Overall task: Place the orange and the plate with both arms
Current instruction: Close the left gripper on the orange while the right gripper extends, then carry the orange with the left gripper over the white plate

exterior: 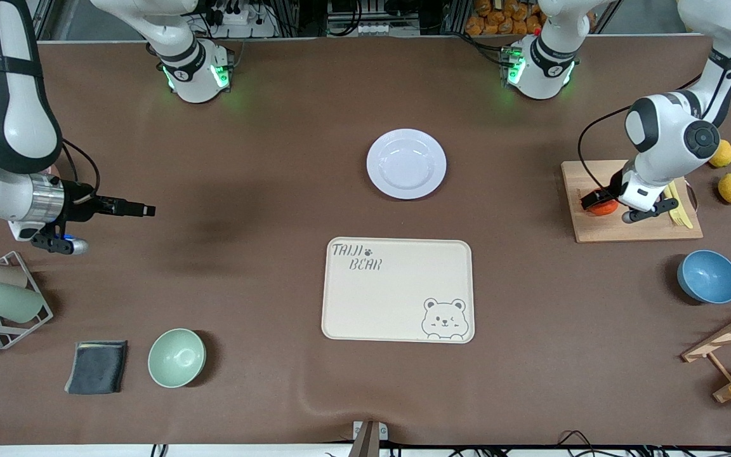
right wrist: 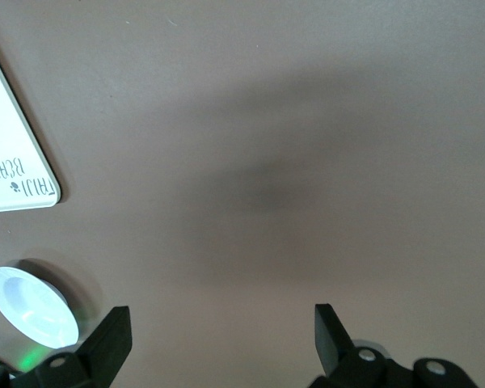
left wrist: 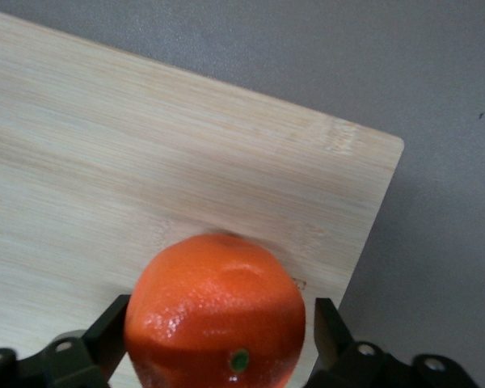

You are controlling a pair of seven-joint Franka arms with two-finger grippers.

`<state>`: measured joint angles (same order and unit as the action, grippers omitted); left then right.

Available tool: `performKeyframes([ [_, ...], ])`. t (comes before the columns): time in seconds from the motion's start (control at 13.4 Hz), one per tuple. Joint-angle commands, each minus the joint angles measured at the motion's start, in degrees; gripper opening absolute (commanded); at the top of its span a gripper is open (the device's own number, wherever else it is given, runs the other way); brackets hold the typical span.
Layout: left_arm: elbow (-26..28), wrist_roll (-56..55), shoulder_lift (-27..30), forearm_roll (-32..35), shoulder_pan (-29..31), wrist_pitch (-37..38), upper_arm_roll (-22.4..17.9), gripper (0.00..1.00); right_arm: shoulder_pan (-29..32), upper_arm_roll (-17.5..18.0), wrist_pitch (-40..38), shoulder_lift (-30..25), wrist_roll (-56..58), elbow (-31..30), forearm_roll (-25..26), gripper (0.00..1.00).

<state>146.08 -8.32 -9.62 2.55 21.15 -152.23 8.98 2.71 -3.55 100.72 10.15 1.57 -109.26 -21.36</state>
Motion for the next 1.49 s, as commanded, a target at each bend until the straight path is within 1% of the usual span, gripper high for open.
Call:
performKeyframes([
  [0.0, 0.4, -0.2, 0.5, -0.9, 0.5, -1.2, 0.6, 0.42, 1.1, 0.6, 1.1, -0.3, 1.2, -0.9, -1.7, 1.00],
  [0.15, 0.4, 0.2, 1.9, -0.9, 0.5, -1.1, 1.1, 0.22, 1.1, 0.6, 1.1, 0.4, 1.2, -1.0, -3.2, 1.00],
  [0.22, 0.4, 0.2, 2.8, -0.9, 0.6, -0.6, 2.3, 0.16, 1.1, 0.6, 1.7, 0.4, 1.2, -1.7, -4.4, 1.00],
  [0.37, 0.0, 0.0, 6.0, -1.0, 0.6, 1.9, 4.3, 0.12, 0.6, 0.6, 3.7, 0.4, 1.3, -3.7, -5.9, 1.00],
  [0.52, -1.6, -1.2, 9.9, -0.9, 0.6, 5.6, 6.7, 0.10, -0.7, 0.7, 7.5, 0.3, 1.8, -7.3, -8.9, 1.00],
  [0.6, -2.7, -2.7, 11.1, -1.0, 0.5, 7.6, 8.8, 0.10, -1.0, 0.7, 8.4, 0.3, 3.8, -8.7, -11.8, 1.00],
  [0.75, -6.2, -7.8, 12.3, -1.0, 0.5, 12.6, 13.1, 0.10, -0.8, 0.7, 8.7, 0.8, 9.4, -11.9, -19.5, 1.00],
  [0.9, -10.8, -13.2, 12.6, -1.1, 0.5, 19.0, 19.2, 0.10, -1.6, 0.7, 9.8, 0.9, 12.6, -15.0, -26.0, 1.00],
  [1.05, -14.1, -19.9, 13.0, -1.1, 0.6, 25.0, 26.0, 0.10, -2.0, 0.7, 9.9, 1.4, 16.1, -16.6, -29.9, 1.00],
  [1.12, -14.6, -23.4, 13.6, -1.8, 0.6, 27.1, 29.7, 0.09, -2.1, 0.7, 9.8, 1.9, 17.2, -17.0, -31.4, 1.00],
  [1.19, -14.2, -26.0, 15.0, -2.9, 0.5, 27.5, 33.8, 0.10, -2.6, 0.7, 9.8, 2.5, 18.8, -17.6, -33.3, 1.00],
  [1.34, -13.2, -31.4, 18.1, -7.4, 0.5, 28.6, 41.8, 0.09, -3.1, 0.7, 9.7, 3.7, 24.2, -19.1, -38.4, 1.00],
  [1.42, -13.2, -34.0, 18.6, -9.5, 0.5, 29.6, 45.7, 0.09, -3.2, 0.7, 9.4, 4.7, 27.2, -19.3, -40.8, 1.00],
])
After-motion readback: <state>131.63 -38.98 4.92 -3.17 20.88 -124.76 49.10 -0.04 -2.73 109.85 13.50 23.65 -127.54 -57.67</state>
